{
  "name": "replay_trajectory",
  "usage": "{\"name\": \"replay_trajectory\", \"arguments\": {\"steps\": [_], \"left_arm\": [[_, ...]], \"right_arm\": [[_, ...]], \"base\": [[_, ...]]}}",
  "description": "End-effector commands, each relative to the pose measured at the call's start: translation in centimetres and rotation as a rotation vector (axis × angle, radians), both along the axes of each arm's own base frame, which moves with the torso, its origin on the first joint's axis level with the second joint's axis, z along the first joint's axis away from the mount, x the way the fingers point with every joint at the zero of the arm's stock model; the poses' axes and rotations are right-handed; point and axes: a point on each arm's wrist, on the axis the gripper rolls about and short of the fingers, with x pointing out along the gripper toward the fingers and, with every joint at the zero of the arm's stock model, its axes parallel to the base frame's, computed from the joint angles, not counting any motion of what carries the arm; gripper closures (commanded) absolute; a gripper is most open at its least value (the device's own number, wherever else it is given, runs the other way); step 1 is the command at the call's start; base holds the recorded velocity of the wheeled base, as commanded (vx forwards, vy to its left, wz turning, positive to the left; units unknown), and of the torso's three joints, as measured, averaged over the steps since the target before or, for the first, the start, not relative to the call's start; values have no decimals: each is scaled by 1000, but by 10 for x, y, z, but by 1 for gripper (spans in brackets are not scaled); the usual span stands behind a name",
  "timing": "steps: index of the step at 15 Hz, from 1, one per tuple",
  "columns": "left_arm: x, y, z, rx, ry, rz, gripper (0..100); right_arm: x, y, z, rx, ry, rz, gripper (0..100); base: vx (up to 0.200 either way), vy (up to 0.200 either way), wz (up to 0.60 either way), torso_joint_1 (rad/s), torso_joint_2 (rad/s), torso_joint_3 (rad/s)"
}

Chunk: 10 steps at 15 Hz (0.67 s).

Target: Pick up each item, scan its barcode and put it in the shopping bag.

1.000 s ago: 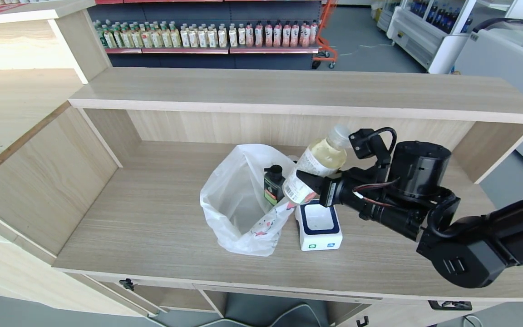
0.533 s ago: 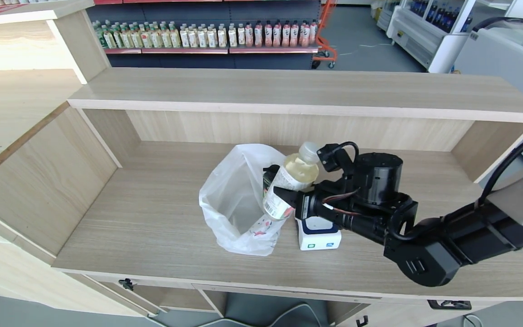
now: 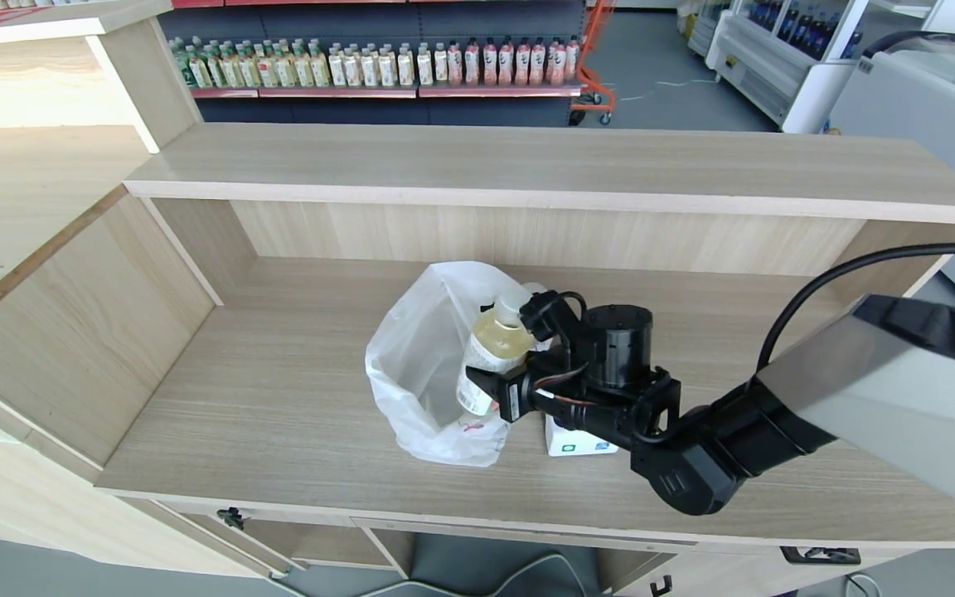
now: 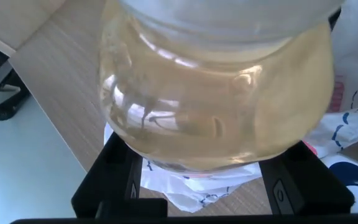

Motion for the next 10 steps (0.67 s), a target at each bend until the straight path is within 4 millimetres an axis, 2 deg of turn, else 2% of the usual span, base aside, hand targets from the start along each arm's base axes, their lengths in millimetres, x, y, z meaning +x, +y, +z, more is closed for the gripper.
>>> {"name": "replay_trajectory", "arguments": {"steps": [1, 6, 10], "left_arm": [[0, 0, 0, 0, 2, 0, 0], [0, 0, 0, 0, 1, 0, 0], [0, 0, 0, 0, 2, 0, 0]], "right_arm": [[5, 7, -17, -28, 9, 9, 100], [21, 16, -13, -27, -28, 9, 100], [29, 13, -25, -131, -79, 16, 100]], "base": [[0, 0, 0, 0, 0, 0], [0, 0, 0, 0, 0, 0], [0, 0, 0, 0, 0, 0]]}}
